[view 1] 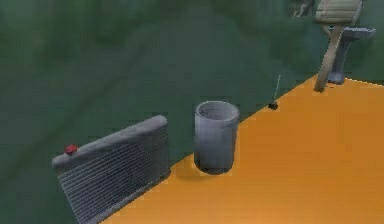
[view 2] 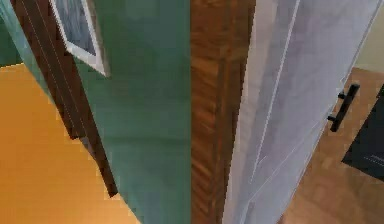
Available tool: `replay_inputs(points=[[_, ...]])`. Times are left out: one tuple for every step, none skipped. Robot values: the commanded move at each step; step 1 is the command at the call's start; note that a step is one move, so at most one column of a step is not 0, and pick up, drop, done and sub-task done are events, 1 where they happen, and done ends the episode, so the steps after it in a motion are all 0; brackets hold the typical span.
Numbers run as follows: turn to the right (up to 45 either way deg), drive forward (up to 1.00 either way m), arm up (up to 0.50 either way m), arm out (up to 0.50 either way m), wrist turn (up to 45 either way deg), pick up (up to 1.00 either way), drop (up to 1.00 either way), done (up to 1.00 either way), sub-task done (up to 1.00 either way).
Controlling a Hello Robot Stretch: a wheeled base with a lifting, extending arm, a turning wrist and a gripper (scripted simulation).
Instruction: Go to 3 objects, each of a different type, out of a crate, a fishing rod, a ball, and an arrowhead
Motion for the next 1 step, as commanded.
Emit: replay_inputs(points=[[36.0, 0.0, 0.0, 0.0, 0.0, 0.0, 0.0, 0.0, 0.0]])
